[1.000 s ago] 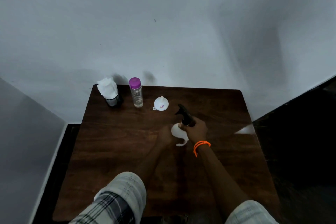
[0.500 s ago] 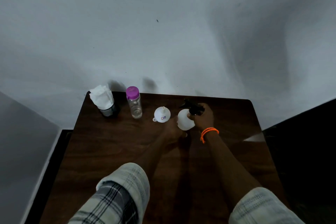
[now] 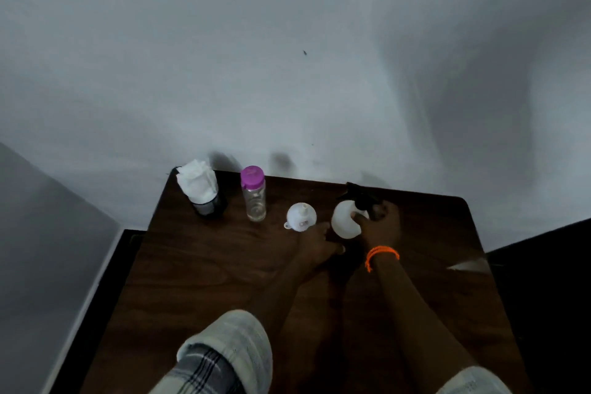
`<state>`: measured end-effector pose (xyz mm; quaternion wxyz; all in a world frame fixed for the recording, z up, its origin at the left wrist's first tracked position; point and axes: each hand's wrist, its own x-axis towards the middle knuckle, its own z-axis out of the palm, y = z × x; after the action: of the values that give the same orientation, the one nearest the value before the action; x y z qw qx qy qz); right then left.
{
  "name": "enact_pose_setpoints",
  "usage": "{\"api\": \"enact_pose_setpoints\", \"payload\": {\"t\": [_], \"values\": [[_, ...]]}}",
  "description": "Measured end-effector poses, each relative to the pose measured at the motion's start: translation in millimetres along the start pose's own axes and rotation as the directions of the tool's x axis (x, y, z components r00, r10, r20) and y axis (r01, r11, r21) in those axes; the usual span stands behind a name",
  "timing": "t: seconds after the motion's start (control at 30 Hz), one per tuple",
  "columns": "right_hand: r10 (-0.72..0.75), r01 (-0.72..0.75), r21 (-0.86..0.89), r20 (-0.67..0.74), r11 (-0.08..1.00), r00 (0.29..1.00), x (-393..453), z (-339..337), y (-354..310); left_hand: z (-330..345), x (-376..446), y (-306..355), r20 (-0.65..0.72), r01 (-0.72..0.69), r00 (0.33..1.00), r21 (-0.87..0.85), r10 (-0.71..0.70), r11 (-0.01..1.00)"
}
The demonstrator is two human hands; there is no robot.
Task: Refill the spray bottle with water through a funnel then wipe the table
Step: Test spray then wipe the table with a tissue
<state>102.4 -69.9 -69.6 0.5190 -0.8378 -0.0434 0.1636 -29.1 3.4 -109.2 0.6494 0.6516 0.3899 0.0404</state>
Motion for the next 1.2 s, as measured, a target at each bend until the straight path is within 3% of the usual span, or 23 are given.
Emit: {"api": "enact_pose_setpoints", "payload": {"t": [0.07,0.2,0.27,0.4,0.5,0.6,0.7,1.03,1.2], "values": [[0.061,-0.059,0.014,-0.152,0.998,0.986,-22.5,10.0,9.0,-15.3,-9.9,-13.9,-0.087,0.019,0.996,0.037,-0.016,0.999],[0.218,-0.225,-0.002,-0.237,0.974,0.947,-72.5,45.4,22.6,-56.7,-29.6,-51.7,-0.305,0.086,0.950,0.034,-0.072,0.996],[0.236,-0.234,0.031,-0.158,0.972,0.959,-97.9,70.5,23.1,-86.4,-46.8,-53.6,-0.366,0.159,0.918,-0.015,-0.154,0.987],[0.046,-0.048,0.006,0.182,0.999,0.982,-146.3,122.6,5.5,-155.9,-80.8,-48.2,-0.564,0.217,0.805,-0.011,-0.185,0.976],[-0.123,0.144,-0.030,0.373,0.989,0.920,-175.7,160.3,-19.3,-202.0,-97.3,-46.6,-0.652,0.168,0.745,-0.021,-0.141,0.986],[-0.219,0.266,-0.037,0.466,0.963,0.857,-191.3,191.1,-50.1,-240.7,-106.9,-34.5,-0.709,0.104,0.702,0.001,-0.073,0.995],[-0.285,0.333,-0.014,0.485,0.943,0.827,-194.0,218.2,-73.4,-270.9,-107.9,-21.0,-0.717,0.064,0.697,0.036,-0.019,0.997],[-0.210,0.267,-0.102,0.380,0.958,0.901,-186.8,262.9,-95.9,-299.4,-102.3,1.9,-0.546,-0.019,0.819,0.279,0.175,0.960],[-0.231,0.291,-0.121,0.361,0.949,0.904,-189.6,271.4,-102.6,-302.6,-98.7,1.3,-0.494,-0.064,0.843,0.298,0.212,0.952]]}}
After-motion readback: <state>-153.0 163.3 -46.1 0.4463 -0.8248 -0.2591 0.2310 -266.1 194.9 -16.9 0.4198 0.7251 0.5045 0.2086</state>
